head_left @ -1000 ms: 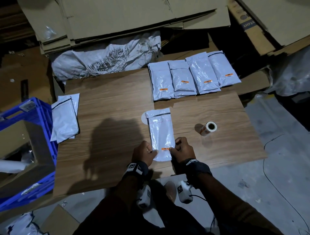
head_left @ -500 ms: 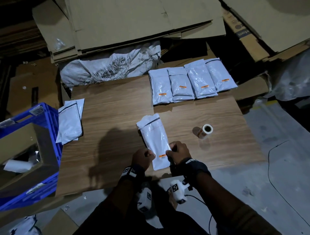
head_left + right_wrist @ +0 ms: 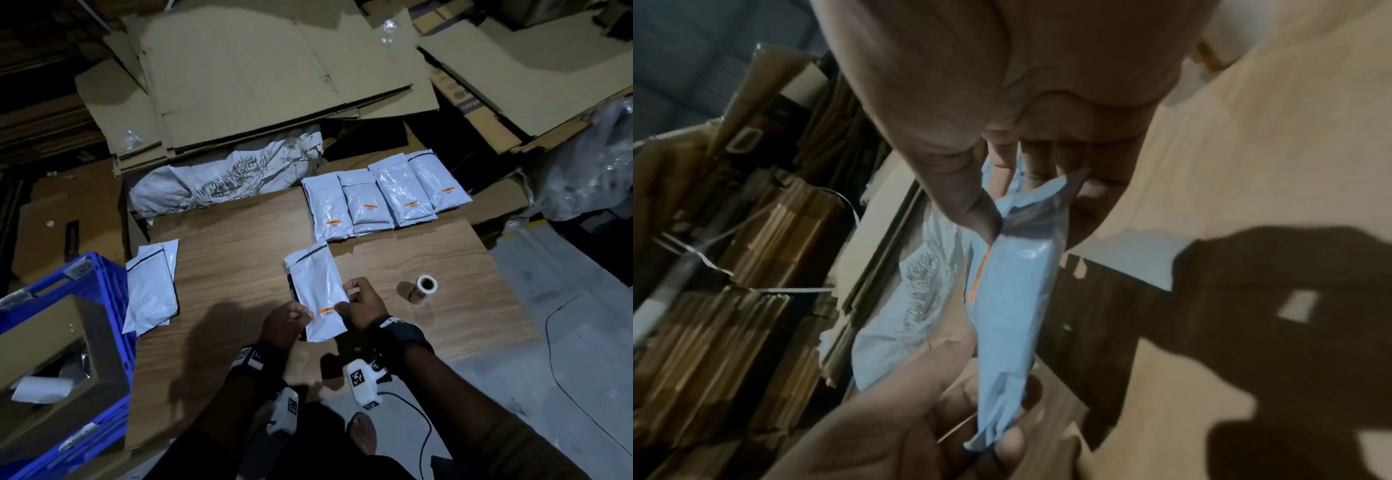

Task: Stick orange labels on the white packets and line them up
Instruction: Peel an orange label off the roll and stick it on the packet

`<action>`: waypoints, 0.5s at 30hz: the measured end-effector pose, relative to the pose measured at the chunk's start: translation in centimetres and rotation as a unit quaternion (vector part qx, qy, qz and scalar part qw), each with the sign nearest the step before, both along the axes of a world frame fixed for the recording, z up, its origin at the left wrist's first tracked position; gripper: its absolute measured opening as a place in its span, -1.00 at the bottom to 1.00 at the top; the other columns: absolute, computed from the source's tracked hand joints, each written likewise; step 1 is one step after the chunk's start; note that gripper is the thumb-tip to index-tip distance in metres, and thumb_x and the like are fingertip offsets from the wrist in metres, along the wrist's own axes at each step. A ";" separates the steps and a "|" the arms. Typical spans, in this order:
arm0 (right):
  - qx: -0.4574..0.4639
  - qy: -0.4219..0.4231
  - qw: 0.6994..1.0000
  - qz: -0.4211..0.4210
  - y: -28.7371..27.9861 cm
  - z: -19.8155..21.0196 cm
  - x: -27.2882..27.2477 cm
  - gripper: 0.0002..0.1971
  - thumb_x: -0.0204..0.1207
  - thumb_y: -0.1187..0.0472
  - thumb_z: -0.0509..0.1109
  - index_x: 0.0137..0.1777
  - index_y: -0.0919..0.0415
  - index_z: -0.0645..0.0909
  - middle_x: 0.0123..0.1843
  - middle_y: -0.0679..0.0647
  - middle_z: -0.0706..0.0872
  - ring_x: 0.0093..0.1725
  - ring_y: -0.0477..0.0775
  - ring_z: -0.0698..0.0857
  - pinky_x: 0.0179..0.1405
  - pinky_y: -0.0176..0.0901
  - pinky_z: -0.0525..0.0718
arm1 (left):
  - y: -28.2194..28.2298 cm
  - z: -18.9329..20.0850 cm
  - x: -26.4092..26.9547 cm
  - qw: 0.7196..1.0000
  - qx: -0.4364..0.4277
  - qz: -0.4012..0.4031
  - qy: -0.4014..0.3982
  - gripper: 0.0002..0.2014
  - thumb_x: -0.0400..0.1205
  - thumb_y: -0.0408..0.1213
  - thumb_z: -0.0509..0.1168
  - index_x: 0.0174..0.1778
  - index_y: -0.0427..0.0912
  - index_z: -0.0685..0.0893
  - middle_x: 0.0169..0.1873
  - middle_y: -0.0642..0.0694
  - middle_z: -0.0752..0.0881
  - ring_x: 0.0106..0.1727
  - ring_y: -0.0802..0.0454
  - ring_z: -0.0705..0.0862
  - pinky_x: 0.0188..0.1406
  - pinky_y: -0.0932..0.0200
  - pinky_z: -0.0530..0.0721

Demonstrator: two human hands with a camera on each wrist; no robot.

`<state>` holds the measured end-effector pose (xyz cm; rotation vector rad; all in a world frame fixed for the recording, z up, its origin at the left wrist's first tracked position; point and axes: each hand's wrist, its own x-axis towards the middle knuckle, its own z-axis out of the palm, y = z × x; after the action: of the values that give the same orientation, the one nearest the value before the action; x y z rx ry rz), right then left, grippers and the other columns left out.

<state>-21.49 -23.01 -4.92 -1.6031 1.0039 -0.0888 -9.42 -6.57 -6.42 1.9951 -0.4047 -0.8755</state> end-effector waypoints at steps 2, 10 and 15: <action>0.009 -0.021 1.000 -0.012 -0.4 1.3 1.3 -0.63 0.44 0.34 0.55 0.06 -0.01 0.48 -0.33 0.17 0.63 -0.42 0.20 0.65 -0.46 0.00 0.64 | -0.4 1.6 1.7 0.999 -0.040 -0.015 0.015 -0.66 0.29 0.13 0.46 -0.24 -0.07 0.77 -0.32 -0.01 0.79 -0.33 0.02 0.67 -0.27 0.09 0.63; -0.015 -0.105 0.993 -0.056 -1.1 7.1 4.8 -0.64 0.51 0.37 0.51 0.22 0.05 0.56 -0.24 0.17 0.62 -0.54 0.10 0.61 -0.57 -0.19 0.56 | -2.5 6.9 6.0 0.984 -0.166 -0.052 -0.025 -0.86 0.58 -0.52 0.51 -0.03 -0.29 0.71 -0.16 0.05 0.72 -0.20 0.21 0.63 -0.09 0.40 0.59; -0.085 -0.133 0.986 -0.046 -3.8 11.0 4.8 -0.63 0.51 0.29 0.58 0.26 0.02 0.63 0.05 0.14 0.78 -0.19 0.12 0.79 -0.36 -0.11 0.70 | -5.9 9.2 7.1 0.974 -0.218 -0.059 -0.030 -0.85 0.54 -0.38 0.56 -0.04 -0.13 0.78 -0.18 0.02 0.74 -0.17 0.01 0.64 -0.02 0.06 0.60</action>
<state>-16.66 -26.86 6.06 -1.6461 0.8802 -0.4509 -2.30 -12.43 2.77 1.6046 -0.6924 -0.7256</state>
